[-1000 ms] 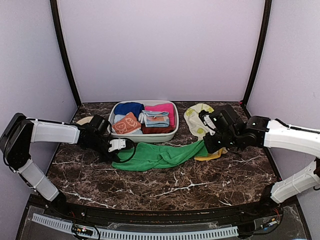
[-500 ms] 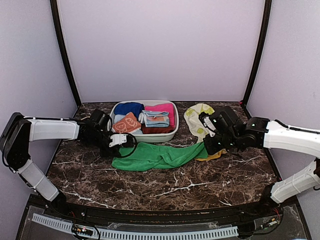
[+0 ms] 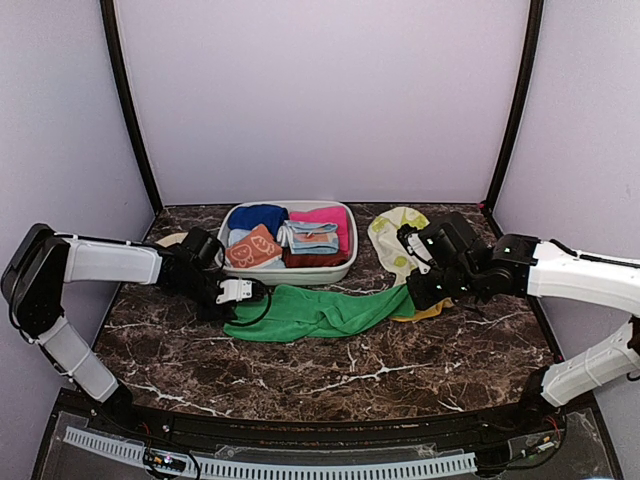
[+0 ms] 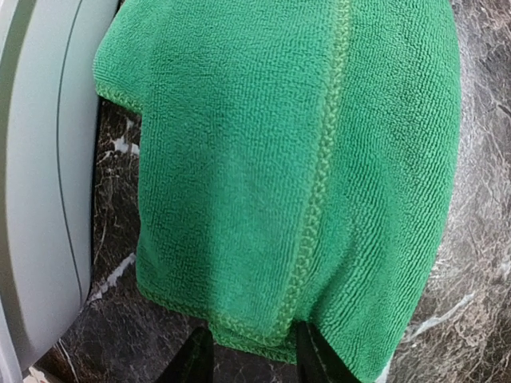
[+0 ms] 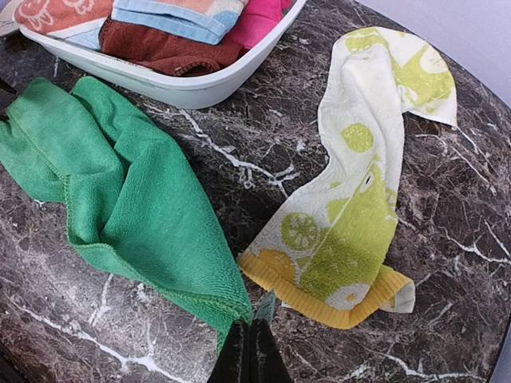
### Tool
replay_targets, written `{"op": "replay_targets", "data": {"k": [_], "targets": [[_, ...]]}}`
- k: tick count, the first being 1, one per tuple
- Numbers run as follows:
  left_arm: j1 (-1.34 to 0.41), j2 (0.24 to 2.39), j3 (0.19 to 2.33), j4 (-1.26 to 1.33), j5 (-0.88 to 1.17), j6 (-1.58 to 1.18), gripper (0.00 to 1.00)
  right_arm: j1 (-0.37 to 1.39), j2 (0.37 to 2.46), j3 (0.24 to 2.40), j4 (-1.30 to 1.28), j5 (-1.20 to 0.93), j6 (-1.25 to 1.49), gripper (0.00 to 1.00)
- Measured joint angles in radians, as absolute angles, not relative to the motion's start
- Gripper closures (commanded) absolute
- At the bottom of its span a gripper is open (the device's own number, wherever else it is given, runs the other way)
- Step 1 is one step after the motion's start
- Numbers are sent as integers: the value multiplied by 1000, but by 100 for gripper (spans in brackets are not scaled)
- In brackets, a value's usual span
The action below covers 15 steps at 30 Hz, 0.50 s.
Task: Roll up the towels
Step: Pick up the towel from the center of the board.
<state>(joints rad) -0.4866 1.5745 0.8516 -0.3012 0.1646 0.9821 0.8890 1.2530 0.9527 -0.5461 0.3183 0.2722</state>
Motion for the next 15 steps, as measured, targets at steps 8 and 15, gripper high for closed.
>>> {"op": "replay_targets", "data": {"k": [8, 15], "targets": [[-487, 1591, 848, -278, 154, 987, 71, 889, 1252, 951, -546, 313, 276, 100], [-487, 1591, 848, -263, 160, 981, 95, 889, 1252, 950, -546, 310, 277, 100]]}}
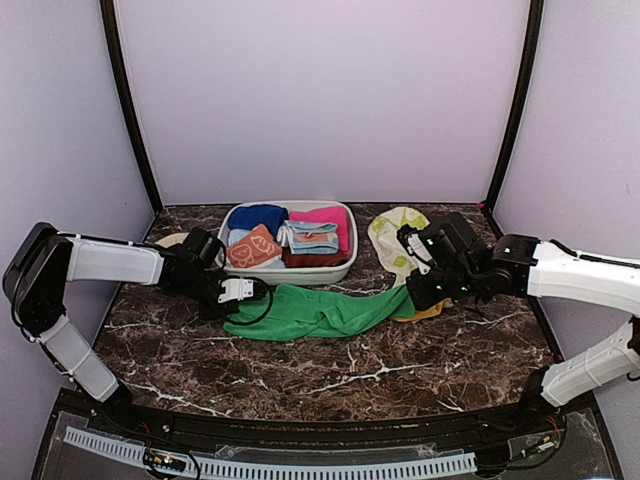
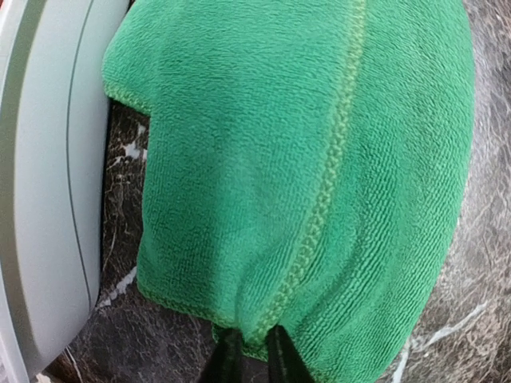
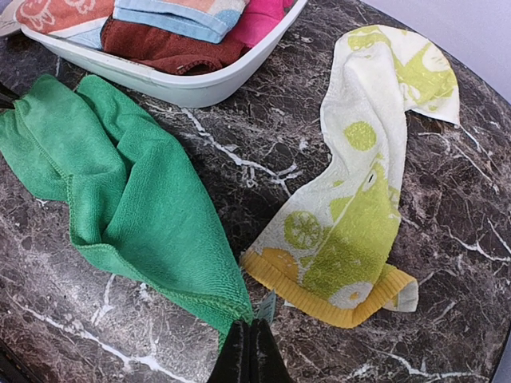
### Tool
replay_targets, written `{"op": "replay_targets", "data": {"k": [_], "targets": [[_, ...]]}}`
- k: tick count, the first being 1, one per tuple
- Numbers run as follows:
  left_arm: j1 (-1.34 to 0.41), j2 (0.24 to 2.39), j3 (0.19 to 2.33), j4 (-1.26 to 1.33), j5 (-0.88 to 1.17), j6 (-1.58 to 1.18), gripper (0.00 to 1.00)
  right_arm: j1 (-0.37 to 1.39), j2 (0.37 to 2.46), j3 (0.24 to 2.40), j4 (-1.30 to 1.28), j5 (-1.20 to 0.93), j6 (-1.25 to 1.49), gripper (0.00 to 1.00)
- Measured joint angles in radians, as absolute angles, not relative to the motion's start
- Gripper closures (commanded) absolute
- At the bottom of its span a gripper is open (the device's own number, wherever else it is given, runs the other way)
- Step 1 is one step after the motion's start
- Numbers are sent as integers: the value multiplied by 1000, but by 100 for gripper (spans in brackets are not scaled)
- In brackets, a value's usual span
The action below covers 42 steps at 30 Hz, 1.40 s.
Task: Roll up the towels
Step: Pick up the towel from the center of the board.
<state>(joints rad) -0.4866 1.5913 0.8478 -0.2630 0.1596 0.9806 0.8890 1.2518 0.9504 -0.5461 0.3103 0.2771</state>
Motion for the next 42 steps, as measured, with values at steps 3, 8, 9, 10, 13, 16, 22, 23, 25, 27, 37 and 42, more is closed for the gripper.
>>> {"op": "replay_targets", "data": {"k": [3, 8, 9, 10, 13, 16, 22, 23, 25, 27, 37, 42], "targets": [[-487, 1591, 848, -259, 164, 975, 100, 889, 1252, 950, -546, 310, 279, 100], [-487, 1591, 857, -268, 179, 961, 98, 889, 1252, 950, -546, 308, 282, 100], [-487, 1592, 860, -273, 181, 959, 97, 889, 1252, 950, -546, 308, 282, 100], [-487, 1592, 868, -285, 184, 957, 97, 889, 1252, 950, -546, 307, 282, 100], [-487, 1592, 884, -299, 193, 952, 92, 889, 1252, 950, -546, 307, 283, 100], [-487, 1592, 891, -310, 200, 942, 87, 889, 1252, 949, -544, 306, 284, 100], [-487, 1609, 896, -313, 207, 929, 85, 889, 1252, 943, -538, 299, 289, 100], [-487, 1618, 896, -313, 207, 927, 85, 889, 1252, 943, -537, 297, 290, 100], [-487, 1634, 896, -311, 206, 923, 85, 889, 1252, 942, -535, 294, 290, 100], [-487, 1644, 896, -309, 205, 920, 85, 889, 1252, 942, -533, 292, 290, 100], [-487, 1649, 902, -291, 218, 896, 85, 889, 1251, 924, -520, 286, 298, 100], [-487, 1649, 905, -284, 223, 886, 83, 889, 1251, 919, -518, 284, 299, 100]]}}
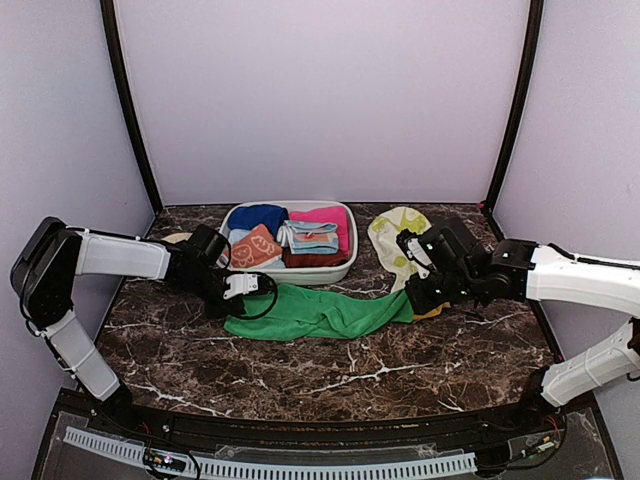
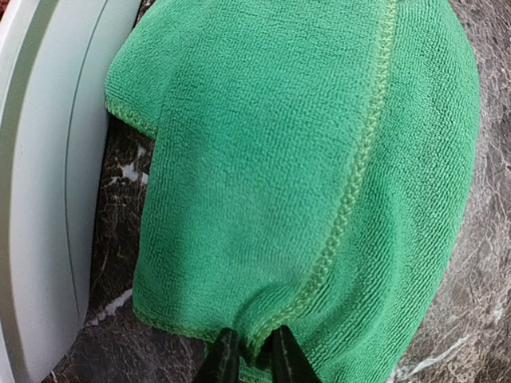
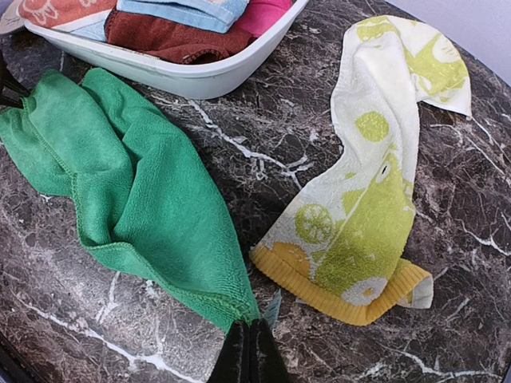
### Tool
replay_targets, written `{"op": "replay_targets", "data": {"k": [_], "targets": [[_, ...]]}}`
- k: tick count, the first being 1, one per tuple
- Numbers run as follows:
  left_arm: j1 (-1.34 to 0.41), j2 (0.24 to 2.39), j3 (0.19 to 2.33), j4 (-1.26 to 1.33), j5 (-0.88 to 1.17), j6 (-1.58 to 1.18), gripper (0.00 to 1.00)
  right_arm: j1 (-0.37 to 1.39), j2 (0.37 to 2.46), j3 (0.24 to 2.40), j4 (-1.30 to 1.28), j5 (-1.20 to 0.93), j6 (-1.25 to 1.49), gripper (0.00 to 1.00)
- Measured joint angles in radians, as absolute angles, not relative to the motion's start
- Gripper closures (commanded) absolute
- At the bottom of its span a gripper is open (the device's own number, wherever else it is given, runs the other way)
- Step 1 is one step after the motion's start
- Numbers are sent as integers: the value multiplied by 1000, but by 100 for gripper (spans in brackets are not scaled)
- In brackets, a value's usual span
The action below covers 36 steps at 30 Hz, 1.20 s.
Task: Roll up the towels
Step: Pick up the towel from the center of the board.
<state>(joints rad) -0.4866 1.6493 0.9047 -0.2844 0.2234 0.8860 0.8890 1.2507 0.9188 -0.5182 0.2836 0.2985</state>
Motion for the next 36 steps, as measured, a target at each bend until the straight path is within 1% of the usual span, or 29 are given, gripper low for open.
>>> {"op": "replay_targets", "data": {"k": [4, 5, 7, 8, 18, 26, 33, 36], "targets": [[-487, 1649, 905, -279, 223, 879, 84, 889, 1251, 918, -517, 283, 300, 100], [-487, 1649, 905, -277, 223, 878, 87, 889, 1251, 918, -517, 283, 301, 100], [-487, 1649, 905, -270, 223, 876, 99, 889, 1251, 918, -517, 283, 301, 100], [-487, 1649, 905, -264, 223, 874, 100, 889, 1251, 918, -516, 283, 302, 100], [-487, 1632, 945, -294, 226, 852, 100, 889, 1251, 918, -521, 284, 301, 100], [-487, 1478, 1012, -358, 233, 810, 100, 887, 1251, 957, -533, 284, 295, 100], [-486, 1415, 1004, -405, 214, 773, 100, 883, 1230, 995, -568, 292, 285, 100], [-469, 1351, 996, -414, 183, 772, 100, 871, 1217, 1029, -589, 295, 272, 100]]}}
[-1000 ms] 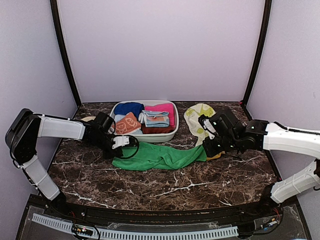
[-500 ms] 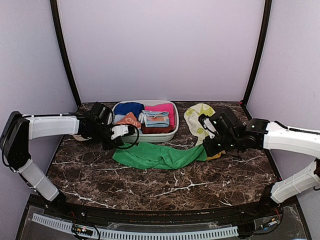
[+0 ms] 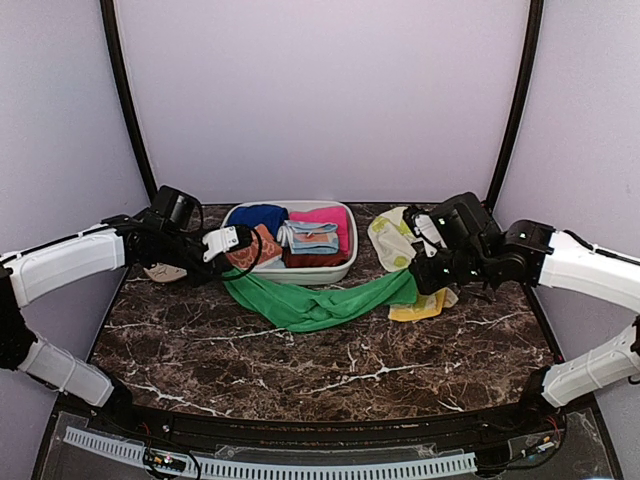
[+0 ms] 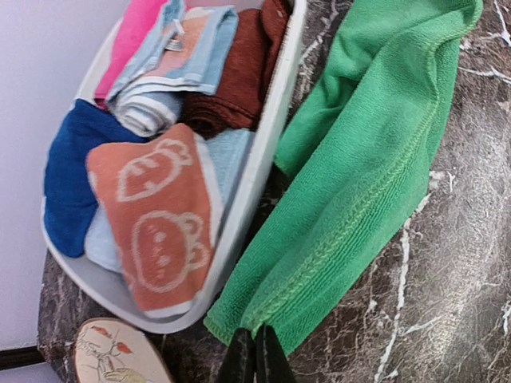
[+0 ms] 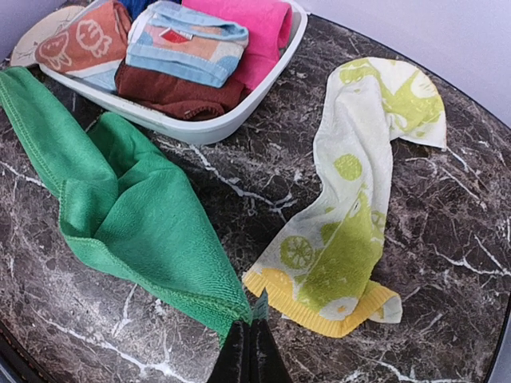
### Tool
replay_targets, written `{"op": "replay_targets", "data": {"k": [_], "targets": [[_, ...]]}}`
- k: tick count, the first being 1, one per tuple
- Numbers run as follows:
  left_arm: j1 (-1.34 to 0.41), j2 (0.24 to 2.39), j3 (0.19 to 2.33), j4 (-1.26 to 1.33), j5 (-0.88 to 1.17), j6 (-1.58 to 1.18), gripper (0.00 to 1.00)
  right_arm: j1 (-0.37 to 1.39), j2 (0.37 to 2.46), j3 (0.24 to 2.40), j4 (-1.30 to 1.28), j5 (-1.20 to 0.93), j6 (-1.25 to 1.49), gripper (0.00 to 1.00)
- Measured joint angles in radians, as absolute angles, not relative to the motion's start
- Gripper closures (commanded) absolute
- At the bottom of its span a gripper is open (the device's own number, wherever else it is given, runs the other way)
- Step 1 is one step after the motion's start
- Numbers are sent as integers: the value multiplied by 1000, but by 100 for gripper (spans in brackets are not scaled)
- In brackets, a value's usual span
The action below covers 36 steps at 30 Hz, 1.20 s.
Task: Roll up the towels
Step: Pick up the towel from the center of the board, then flatten out the towel at the center of the board.
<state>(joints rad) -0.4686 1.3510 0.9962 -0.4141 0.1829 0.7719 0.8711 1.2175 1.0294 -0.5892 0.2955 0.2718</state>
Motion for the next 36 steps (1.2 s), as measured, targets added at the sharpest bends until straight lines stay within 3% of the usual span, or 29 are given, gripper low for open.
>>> {"op": "replay_targets", "data": {"k": [9, 18, 27, 33, 36], "targets": [[-312, 1224, 995, -417, 132, 783, 100, 836, 1234, 1129, -599, 292, 226, 100], [-274, 1130, 847, -370, 65, 801, 100, 828, 1267, 1139, -632, 292, 203, 100], [-260, 1146, 1079, -290, 33, 816, 100, 772, 1413, 1504, -714, 352, 103, 100], [-259, 962, 802, -338, 93, 857, 100, 910, 1379, 1404, -741, 383, 133, 100], [-259, 862, 612, -426, 123, 898, 88, 1055, 1363, 1259, -785, 357, 222, 100]]}}
